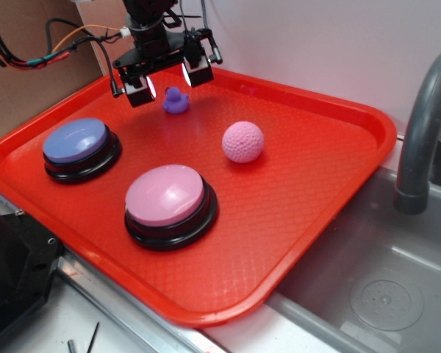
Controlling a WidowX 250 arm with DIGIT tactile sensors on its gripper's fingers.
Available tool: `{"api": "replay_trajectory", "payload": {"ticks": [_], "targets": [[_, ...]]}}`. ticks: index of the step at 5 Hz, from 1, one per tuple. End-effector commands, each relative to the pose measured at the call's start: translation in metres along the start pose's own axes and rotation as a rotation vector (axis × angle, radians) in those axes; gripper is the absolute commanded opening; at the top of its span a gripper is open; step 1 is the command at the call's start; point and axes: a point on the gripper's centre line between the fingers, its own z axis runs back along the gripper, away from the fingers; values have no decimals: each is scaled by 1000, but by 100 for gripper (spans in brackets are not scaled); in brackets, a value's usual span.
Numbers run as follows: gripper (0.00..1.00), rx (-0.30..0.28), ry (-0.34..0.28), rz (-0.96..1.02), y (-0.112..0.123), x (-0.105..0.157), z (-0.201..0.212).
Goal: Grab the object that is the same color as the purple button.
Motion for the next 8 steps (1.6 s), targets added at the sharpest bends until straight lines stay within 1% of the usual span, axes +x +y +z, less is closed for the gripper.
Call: {"api": "replay_trajectory", "payload": {"ticks": [1,2,3,4,5,6,7,8], "targets": [[100,-30,-5,-43,-12,7,-4],[0,-7,-36,-48,-7,4,-3],[0,-14,-17,-34,-6,0,-1],[0,24,-39,-34,-3,3,3],[0,-30,53,-145,-9,9,33],[0,-81,135,-306,-16,11,62],[0,-133,185,-472,-24,8,104],[0,-137,236,-605,-25,1,136]]}}
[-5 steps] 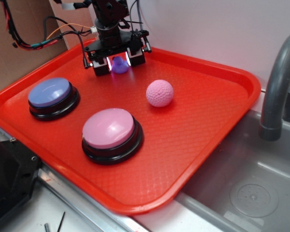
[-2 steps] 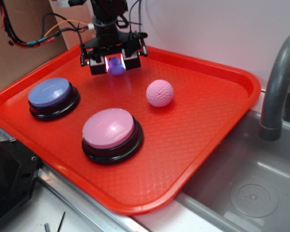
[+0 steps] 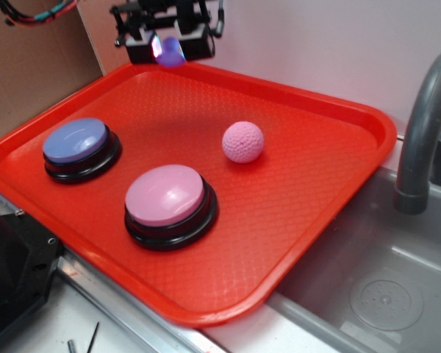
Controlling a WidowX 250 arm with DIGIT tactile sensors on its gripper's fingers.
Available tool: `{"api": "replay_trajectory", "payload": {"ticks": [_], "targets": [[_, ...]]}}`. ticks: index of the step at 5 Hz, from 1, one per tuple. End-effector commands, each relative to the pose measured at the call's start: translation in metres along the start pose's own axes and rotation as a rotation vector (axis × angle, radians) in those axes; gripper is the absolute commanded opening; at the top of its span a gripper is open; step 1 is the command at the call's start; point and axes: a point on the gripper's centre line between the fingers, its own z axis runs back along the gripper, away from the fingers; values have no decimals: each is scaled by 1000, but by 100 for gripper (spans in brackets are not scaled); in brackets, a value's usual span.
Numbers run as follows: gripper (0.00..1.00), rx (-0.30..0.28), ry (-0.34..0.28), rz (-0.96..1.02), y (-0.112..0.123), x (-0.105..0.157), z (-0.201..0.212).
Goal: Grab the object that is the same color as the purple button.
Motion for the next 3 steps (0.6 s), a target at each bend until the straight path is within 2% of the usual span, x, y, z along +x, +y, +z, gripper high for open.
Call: {"api": "replay_trajectory", "payload": {"ticks": [1,3], "targets": [[0,-88,-46,-214,-6,-10,88],[0,-150,14,-306,-6,-31,108]]}}
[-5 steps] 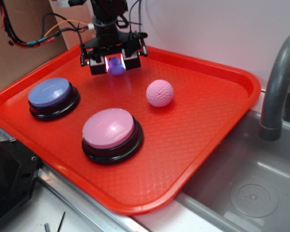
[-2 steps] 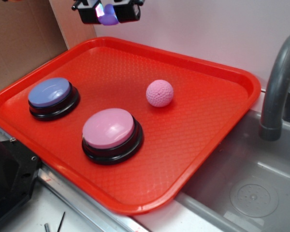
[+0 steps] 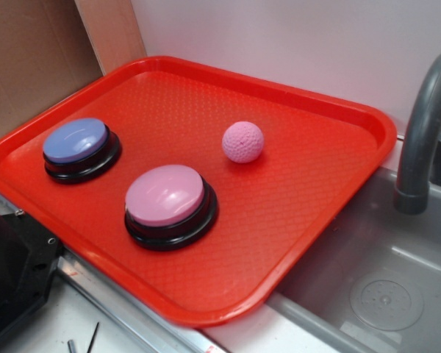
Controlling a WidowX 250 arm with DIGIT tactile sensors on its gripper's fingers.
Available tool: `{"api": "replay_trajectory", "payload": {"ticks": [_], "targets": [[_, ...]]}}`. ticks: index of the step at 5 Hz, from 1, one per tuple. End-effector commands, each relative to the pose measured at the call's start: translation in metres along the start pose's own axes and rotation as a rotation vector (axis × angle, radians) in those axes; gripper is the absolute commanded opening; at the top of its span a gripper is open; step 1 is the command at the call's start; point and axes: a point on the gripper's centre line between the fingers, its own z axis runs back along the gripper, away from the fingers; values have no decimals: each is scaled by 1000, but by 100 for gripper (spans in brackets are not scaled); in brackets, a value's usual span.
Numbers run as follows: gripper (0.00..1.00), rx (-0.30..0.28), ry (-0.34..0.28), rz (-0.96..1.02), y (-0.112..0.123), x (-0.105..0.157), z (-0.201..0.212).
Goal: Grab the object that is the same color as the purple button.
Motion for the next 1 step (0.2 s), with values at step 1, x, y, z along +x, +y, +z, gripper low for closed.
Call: {"api": "replay_trajectory", "payload": {"ticks": [1], "targets": [[0,-54,-1,-8,12,7,21]]}}
